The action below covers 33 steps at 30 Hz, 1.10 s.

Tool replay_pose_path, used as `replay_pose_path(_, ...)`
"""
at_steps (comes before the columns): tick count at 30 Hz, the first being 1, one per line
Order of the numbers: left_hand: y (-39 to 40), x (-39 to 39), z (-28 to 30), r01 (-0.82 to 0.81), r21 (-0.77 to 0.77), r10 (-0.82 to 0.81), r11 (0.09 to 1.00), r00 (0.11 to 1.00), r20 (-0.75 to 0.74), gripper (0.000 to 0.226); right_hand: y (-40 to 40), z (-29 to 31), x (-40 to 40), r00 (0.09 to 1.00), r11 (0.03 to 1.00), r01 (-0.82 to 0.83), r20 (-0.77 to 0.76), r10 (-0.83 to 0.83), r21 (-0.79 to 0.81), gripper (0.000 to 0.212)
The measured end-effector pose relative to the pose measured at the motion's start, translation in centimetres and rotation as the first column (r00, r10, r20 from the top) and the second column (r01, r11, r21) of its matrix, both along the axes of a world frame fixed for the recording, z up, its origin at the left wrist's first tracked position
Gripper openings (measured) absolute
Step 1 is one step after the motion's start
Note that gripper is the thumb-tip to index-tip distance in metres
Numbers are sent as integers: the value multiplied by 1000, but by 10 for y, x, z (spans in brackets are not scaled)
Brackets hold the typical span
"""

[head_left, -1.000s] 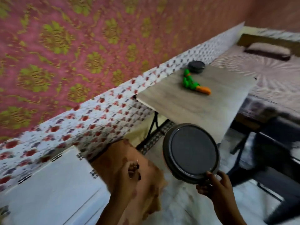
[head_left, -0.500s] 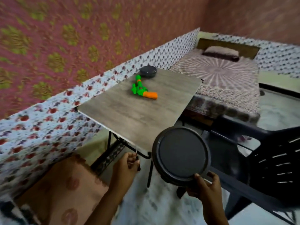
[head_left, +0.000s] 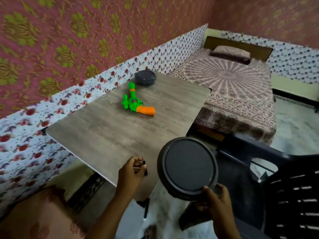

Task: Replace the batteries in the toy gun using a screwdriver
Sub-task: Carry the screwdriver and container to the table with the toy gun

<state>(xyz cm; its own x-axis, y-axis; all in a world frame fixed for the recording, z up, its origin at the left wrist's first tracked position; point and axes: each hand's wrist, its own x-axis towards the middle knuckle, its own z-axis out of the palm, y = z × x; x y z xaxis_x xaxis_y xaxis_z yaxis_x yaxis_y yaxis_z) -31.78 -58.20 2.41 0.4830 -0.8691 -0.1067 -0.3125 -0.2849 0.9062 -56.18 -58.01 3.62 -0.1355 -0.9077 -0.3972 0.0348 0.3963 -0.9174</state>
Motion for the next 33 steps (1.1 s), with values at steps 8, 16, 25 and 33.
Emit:
replay_pose_path(8, -95, 52, 8, -53, -62, 49, 997, 997, -61, 17, -138, 15, 54, 992, 991, -127, -5, 127, -46, 30)
replay_pose_path(16, -115, 93, -6, -256, -35, 247, 966, 955, -166, 19, -236, 25, 110, 946, 944, -322, -70, 318, -70, 26)
replay_pose_path(25, -155, 104, -27, -540, 0, 521, 842, 811, -265, 15, -339, 8, 166, 884, 884, -466, 27, 467, -25, 35)
replay_pose_path(33, -248, 52, -43, -800, -45, 738, 598, 572, -358, 21, -468, -8, 171, 748, 746, -664, 49, 662, 57, 17)
